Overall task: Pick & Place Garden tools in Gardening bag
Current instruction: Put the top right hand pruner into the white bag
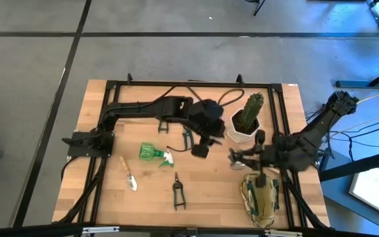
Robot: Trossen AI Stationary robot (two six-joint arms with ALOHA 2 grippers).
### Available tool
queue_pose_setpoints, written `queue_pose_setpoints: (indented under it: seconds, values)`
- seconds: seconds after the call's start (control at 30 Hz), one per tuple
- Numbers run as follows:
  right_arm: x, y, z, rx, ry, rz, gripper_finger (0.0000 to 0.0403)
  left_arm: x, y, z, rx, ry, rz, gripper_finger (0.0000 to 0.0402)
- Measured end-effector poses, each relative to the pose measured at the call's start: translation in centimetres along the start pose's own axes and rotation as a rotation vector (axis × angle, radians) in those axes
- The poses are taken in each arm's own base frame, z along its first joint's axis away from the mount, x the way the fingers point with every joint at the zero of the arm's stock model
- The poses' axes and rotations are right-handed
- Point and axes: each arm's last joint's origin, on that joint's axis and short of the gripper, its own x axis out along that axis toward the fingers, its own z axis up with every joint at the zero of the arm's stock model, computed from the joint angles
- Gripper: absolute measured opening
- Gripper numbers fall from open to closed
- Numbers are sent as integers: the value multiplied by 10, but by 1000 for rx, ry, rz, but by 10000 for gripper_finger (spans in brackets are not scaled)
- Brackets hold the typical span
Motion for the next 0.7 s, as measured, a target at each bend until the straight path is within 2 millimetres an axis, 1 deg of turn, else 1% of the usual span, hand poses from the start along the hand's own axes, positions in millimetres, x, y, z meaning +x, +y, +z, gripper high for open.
queue_pose_setpoints:
  seconds: [0.1, 0.17, 0.27, 0.43, 0.53, 0.6, 0.7]
  values:
    - [-2, 1, 0, 19, -2, 10, 62, -5, 0, -10, -11, 136, 124, 100]
    - [-3, 0, 1, 54, -2, -3, 62, -9, -1, -11, -19, 169, 184, 95]
    - [-4, 0, 4, 121, 17, -22, 62, -9, 1, -17, -34, 240, 233, 86]
    - [-8, -5, 7, 291, 118, -76, 62, -12, 1, -27, -42, 356, 310, 68]
    - [-12, -9, 4, 412, 203, -112, 62, -13, 4, -29, -69, 378, 331, 56]
    - [-15, -13, 1, 474, 253, -140, 62, -11, 7, -32, -88, 383, 363, 48]
    - [-16, -13, -2, 543, 314, -136, 62, 2, 10, -41, -118, 395, 402, 31]
